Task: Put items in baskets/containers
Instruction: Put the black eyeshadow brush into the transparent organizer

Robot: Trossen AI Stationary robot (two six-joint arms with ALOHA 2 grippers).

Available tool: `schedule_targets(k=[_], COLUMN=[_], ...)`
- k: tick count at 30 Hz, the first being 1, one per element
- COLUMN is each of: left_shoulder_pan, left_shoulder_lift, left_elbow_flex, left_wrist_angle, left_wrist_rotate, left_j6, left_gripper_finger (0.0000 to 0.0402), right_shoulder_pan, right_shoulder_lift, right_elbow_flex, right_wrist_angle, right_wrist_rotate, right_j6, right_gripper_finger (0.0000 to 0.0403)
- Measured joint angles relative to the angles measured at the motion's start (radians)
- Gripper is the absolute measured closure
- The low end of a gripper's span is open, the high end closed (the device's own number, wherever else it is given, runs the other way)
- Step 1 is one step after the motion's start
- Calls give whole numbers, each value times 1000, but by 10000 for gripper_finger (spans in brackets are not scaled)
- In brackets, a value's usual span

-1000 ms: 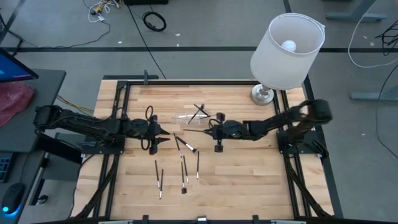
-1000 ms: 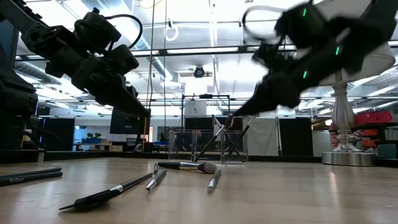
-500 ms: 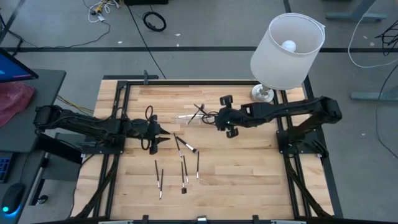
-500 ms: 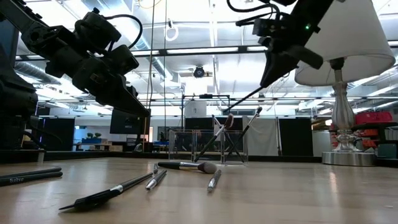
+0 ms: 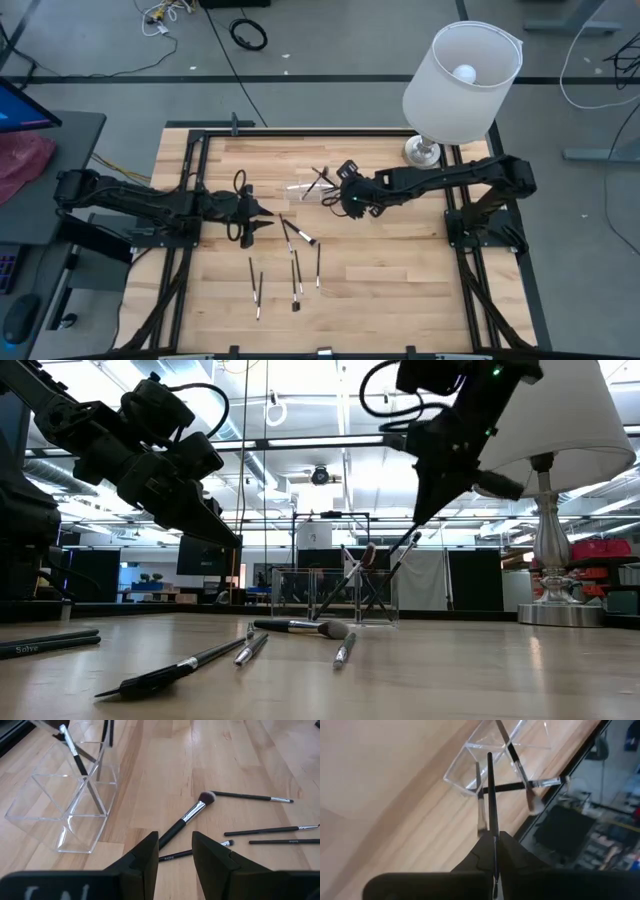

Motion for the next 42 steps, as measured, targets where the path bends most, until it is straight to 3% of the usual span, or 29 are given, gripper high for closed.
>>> schedule_targets(k=[10, 17, 20, 27, 34, 42], left_shoulder_pan=[0, 0, 0, 0, 0, 0], left_shoulder_lift=[0, 0, 0, 0, 0, 0], left_elbow_flex=[0, 0, 0, 0, 0, 0], left_wrist_angle=[1, 1, 2, 2, 3, 0], left_wrist_rotate=[0, 0, 0, 0, 0, 0], left_j6=[0, 0, 0, 17, 27, 27], left_gripper_finger=[280, 280, 280, 280, 280, 280], right_shoulder_pan=[6, -31, -51, -63, -63, -63], right_shoulder_lift=[24, 23, 23, 35, 115, 170], right_elbow_flex=[0, 0, 0, 0, 0, 0], right_wrist_angle=[118, 104, 100, 119, 185, 358], right_wrist_rotate=[9, 179, 154, -20, -23, -6], right_j6=[-117, -210, -221, -363, -370, -367], right_gripper_finger=[397, 396, 397, 397, 382, 333])
